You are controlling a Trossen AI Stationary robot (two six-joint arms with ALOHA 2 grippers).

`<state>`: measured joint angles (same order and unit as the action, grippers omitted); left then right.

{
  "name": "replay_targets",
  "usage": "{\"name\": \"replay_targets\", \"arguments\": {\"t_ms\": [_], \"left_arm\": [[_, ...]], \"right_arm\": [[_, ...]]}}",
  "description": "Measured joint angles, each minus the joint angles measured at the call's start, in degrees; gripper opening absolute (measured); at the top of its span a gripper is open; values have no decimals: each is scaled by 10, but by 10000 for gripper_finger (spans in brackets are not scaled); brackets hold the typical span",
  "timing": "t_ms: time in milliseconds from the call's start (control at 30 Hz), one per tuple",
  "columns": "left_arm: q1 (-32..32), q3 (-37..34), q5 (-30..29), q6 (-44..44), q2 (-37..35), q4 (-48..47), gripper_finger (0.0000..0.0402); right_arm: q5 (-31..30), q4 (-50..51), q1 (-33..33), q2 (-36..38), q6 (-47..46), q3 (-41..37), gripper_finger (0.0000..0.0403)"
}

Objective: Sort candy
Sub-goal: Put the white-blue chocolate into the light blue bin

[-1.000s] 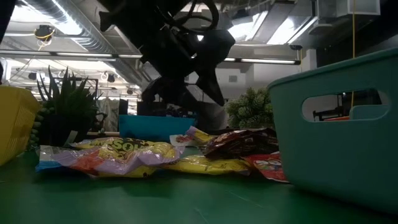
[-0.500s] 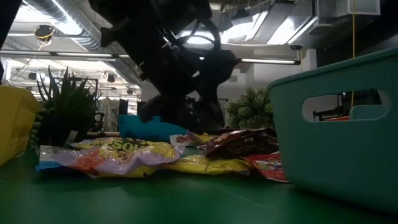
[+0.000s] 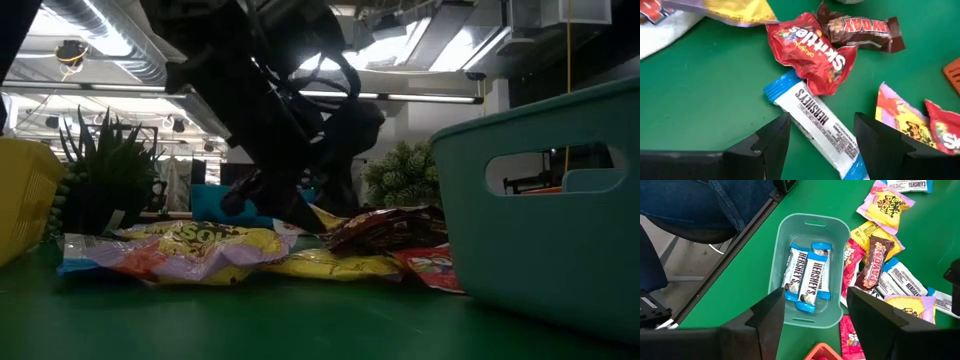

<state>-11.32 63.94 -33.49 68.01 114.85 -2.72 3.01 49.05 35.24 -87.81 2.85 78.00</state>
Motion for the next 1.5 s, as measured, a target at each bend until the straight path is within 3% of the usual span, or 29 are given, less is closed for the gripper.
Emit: {"name": "replay_targets", "arguments": {"t_ms": [500, 667, 967, 1500], "left_arm": [[25, 2, 27, 23, 9, -16, 204], [37, 4, 53, -9, 6, -67, 204], [38, 3, 50, -30, 7, -78, 204], [39, -2, 53, 7, 7, 0, 203]], "right_arm": [[0, 6, 0, 0, 0, 0, 214], [0, 6, 0, 0, 0, 0, 214], [0, 10, 0, 0, 0, 0, 214], [0, 14, 0, 0, 0, 0, 214]]}}
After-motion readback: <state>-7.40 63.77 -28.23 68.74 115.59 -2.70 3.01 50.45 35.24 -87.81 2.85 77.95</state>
